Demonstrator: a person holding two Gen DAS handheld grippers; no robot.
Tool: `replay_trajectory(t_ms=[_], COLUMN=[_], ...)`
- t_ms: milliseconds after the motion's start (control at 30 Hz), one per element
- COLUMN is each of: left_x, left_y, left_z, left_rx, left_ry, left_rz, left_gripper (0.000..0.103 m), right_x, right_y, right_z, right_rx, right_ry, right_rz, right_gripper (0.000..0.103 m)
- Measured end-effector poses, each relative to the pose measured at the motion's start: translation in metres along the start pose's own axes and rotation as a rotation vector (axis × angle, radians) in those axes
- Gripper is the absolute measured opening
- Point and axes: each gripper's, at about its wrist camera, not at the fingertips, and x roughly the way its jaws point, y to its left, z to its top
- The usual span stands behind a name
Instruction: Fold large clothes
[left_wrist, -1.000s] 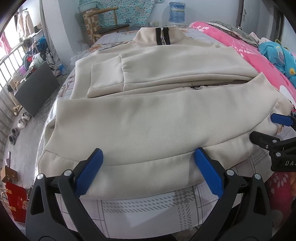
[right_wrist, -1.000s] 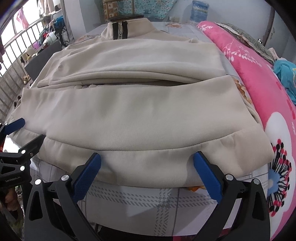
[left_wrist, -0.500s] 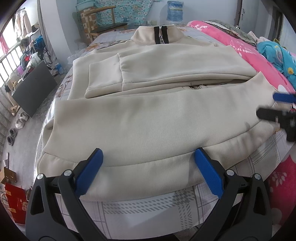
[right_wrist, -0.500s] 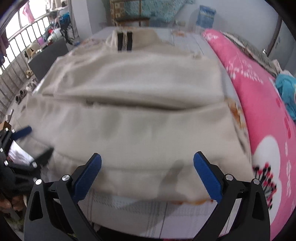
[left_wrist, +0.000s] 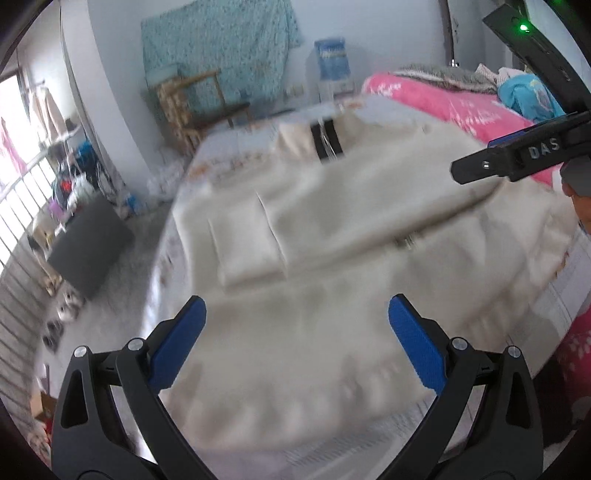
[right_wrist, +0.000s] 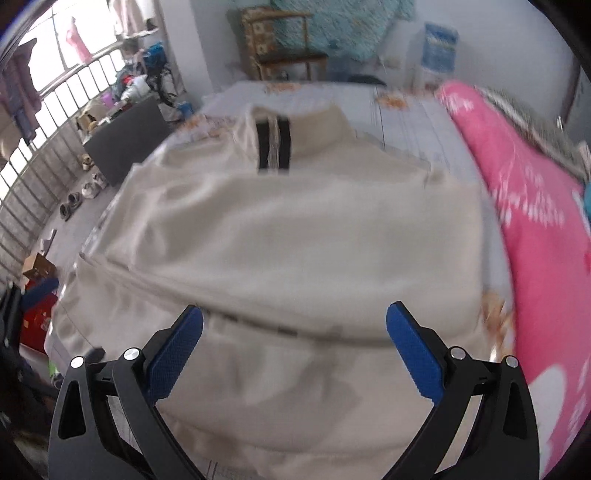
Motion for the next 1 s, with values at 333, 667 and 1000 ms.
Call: replay_trajectory(t_ms=[333,667,1000], left_x=[0.057,0.179,0.258], left_y=[0.086,0.109,0.069], left_z=[0.108,0.196,0.223], left_rx=[-0.212,-0.413,-0.369], left_ry=[-0.068,0.012,0.135], left_rz=[-0.108,-0.279,-0.341], left_gripper=[0.095,0.067,0.063], right_x=[-0.002,0.076,0.167], right_y=[-0.026,-0.067,-0.091], right_z=[0.107,0.196,0.223], right_rx=[0.002,0.113,0.170], right_ry=[-0.088,-0.079,0.055], right_rz=[0.024,0.049,0.118], right_gripper=[0.097,0.085,0.062])
